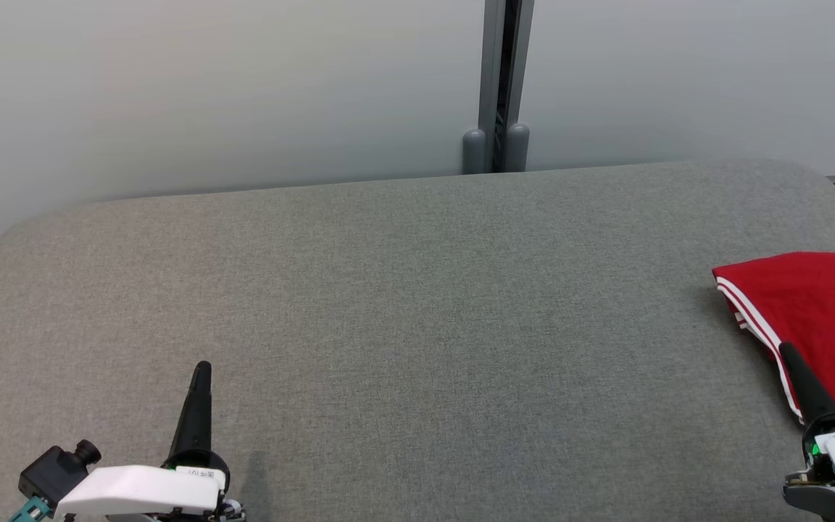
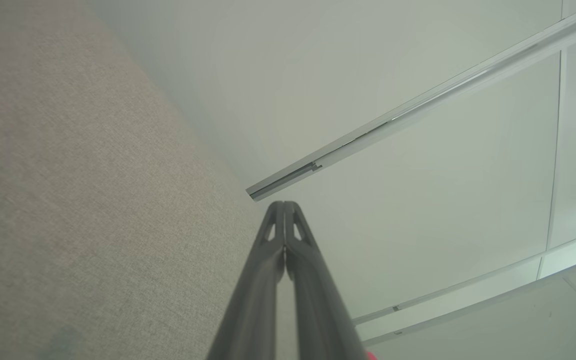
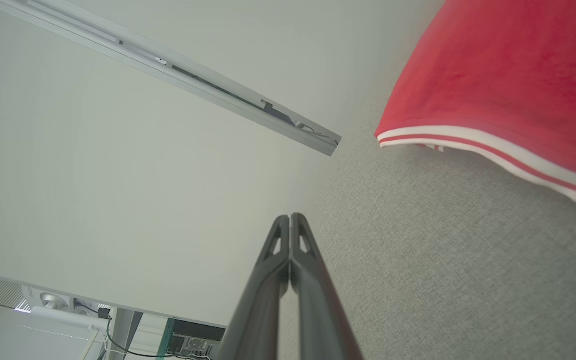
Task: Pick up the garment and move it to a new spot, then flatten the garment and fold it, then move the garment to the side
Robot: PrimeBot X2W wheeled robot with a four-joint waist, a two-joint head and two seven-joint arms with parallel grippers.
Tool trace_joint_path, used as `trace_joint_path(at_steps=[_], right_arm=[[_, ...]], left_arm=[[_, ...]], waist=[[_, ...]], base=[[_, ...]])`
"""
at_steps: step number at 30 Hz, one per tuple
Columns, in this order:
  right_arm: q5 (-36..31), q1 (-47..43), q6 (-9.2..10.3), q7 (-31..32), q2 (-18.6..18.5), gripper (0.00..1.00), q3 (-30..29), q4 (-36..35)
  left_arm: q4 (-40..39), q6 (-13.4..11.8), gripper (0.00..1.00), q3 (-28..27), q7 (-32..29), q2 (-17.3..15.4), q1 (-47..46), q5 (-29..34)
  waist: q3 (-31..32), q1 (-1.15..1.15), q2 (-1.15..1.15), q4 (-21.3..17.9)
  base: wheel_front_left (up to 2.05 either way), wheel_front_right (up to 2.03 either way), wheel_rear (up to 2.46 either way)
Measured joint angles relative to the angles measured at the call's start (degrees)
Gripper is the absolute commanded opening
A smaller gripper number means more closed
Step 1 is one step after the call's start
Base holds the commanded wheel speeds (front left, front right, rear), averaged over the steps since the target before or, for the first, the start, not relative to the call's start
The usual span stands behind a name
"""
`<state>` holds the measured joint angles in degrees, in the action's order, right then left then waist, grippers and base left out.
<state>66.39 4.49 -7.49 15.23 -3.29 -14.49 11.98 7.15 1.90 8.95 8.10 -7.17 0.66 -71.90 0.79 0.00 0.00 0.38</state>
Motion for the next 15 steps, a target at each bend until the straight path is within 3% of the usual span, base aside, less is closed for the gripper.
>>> trace_joint_path(at_steps=[15], right_arm=[[7.5,2.1,0.00,1.9,-0.2,0.00,-1.6,2.3]], left_arm=[[1.2,1.7,0.00,-0.5,0.4,1.3,-1.2,-6.8]], waist=[[-0.3,0.00,0.00,-0.1]], base=[[0.00,0.00,0.00]])
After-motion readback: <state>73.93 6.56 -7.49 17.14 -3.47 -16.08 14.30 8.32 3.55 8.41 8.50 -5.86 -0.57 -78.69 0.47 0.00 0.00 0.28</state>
